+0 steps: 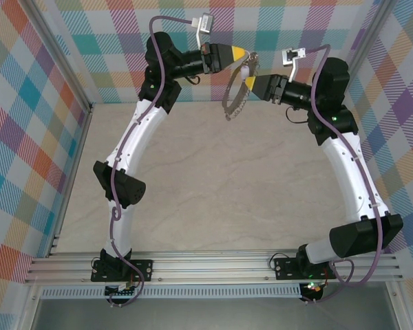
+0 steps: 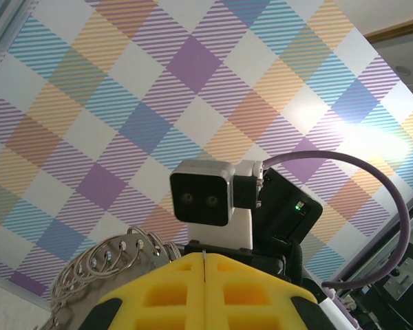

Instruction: Put the keys on the keyring

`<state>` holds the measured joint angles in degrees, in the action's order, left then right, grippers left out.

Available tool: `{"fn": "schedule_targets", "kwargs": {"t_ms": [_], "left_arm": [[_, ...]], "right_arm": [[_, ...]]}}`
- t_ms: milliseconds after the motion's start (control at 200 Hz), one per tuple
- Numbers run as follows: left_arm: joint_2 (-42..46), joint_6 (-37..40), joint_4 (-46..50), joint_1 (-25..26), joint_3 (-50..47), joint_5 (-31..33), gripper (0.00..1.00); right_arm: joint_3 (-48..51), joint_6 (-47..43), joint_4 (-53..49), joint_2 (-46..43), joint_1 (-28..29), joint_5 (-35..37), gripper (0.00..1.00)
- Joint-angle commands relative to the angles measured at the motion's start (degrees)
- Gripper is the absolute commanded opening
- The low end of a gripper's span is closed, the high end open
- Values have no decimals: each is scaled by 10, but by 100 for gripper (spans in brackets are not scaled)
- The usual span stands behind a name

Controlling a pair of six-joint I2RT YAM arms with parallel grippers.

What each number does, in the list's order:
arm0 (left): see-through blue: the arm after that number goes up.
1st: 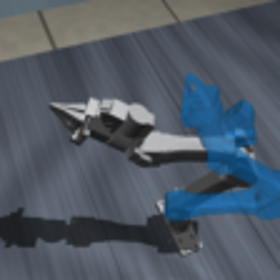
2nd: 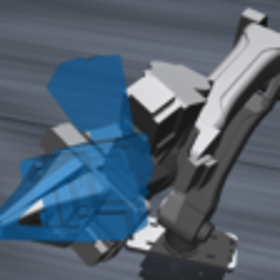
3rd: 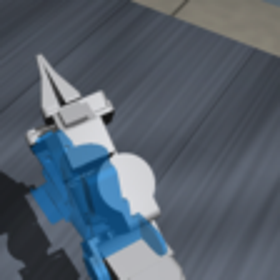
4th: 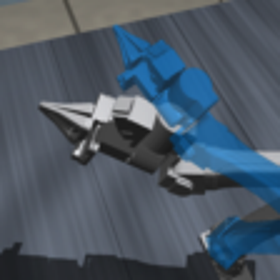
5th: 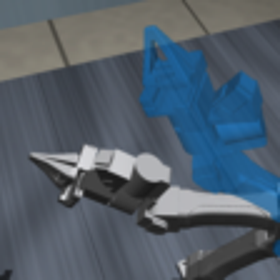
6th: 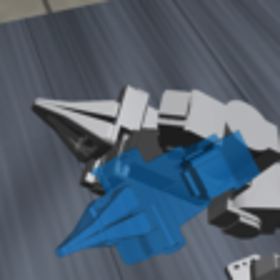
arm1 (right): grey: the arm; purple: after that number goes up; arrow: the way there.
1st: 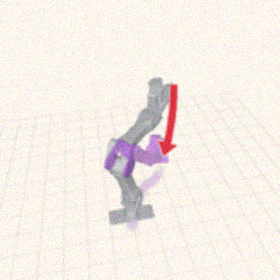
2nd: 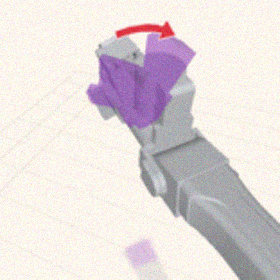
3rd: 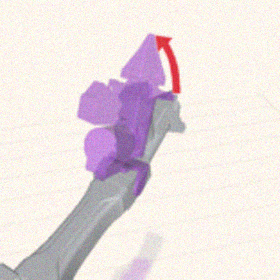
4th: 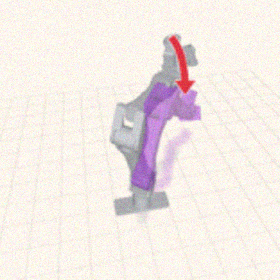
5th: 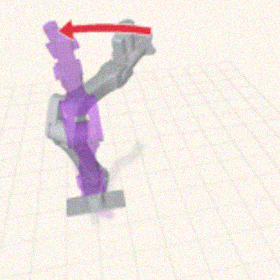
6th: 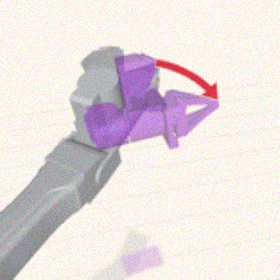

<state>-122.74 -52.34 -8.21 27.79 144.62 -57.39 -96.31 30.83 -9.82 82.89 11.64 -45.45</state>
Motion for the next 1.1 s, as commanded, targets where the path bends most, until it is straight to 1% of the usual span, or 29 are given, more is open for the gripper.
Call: {"fn": "schedule_targets", "kwargs": {"t_ms": [0,170,290,410,620,735,865,1095], "left_arm": [[0,-10,-38,6,18,5,0],[0,-11,-38,8,18,6,0],[-1,-11,-38,8,19,7,0],[-1,-12,-40,8,18,8,0],[-3,-12,-41,8,18,8,0],[-4,-11,-41,8,18,9,0],[-6,-8,-37,8,18,8,0],[-4,13,-17,5,17,12,0]], "right_arm": [[-26,-12,21,13,8,-7,61],[-49,-14,18,34,21,-6,60],[-55,-16,16,44,28,-4,57],[-53,-16,17,46,31,0,48],[-52,-12,19,44,32,12,26],[-52,-9,21,43,32,15,16],[-54,-12,9,39,32,16,0],[-69,-46,-67,28,31,25,0]]}}
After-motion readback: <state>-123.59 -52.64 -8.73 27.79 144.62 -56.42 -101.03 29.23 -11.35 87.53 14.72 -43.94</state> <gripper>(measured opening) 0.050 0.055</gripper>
